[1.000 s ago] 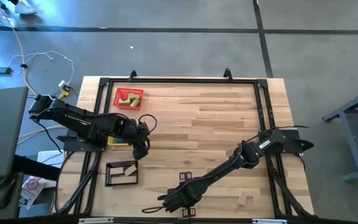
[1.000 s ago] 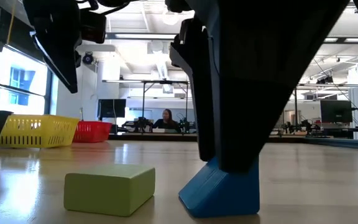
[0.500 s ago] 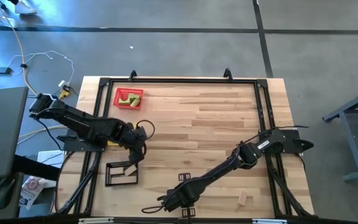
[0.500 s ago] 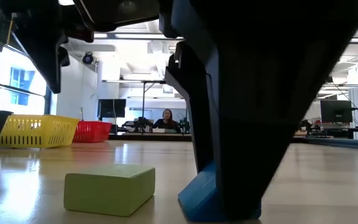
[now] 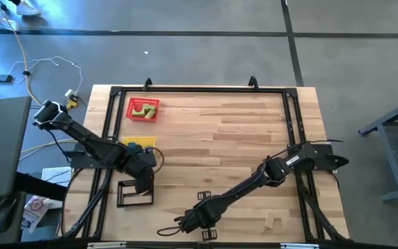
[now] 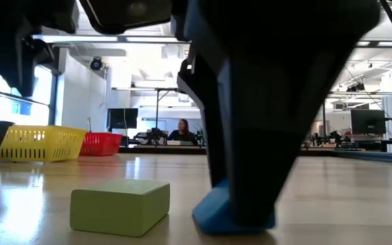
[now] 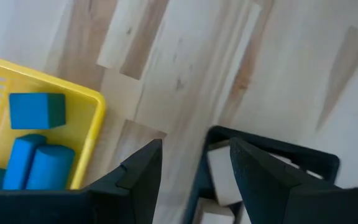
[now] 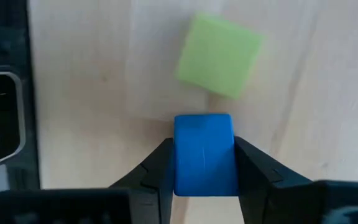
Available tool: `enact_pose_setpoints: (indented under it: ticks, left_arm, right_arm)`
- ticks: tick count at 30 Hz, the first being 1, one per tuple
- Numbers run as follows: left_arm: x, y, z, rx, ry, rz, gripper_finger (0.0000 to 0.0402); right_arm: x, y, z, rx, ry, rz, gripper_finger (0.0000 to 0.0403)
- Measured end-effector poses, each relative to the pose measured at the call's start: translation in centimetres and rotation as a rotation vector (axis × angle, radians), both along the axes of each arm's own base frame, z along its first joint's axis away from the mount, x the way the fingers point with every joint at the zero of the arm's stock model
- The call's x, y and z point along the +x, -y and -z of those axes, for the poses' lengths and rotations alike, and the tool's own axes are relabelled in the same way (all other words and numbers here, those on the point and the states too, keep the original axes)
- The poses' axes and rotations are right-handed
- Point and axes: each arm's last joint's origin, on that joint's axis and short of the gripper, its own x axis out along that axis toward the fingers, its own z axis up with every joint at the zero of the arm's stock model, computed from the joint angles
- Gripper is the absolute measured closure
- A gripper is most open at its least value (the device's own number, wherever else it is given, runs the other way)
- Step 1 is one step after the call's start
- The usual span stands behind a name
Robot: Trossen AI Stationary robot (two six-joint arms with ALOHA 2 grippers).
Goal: Sort & place blocks by color
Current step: Put the triangular blue block into the yellow basket
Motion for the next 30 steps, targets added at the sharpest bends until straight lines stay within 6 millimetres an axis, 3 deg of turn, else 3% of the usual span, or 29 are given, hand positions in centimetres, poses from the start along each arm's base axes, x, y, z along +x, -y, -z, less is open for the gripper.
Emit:
enact_pose_setpoints:
  ticks: [7,20,30]
  left_arm:
    - [-1.3,1.9,-0.5,-0.004,0.033,0.022,0.0227]
    - [-4.9,4.1,-1.7,-0.023,0.064,0.027,0.0227]
    - [-6.4,5.7,-1.7,-0.052,0.064,0.038,0.0227]
  right_arm:
    - [0.3,1.2,-0.5,-0.021,-0.010,0.015,0.0299]
    - [1.2,4.2,-4.3,-0.050,0.102,0.054,0.0299]
    - [4.7,8.4,-6.3,-0.070,0.363,0.080,0.0299]
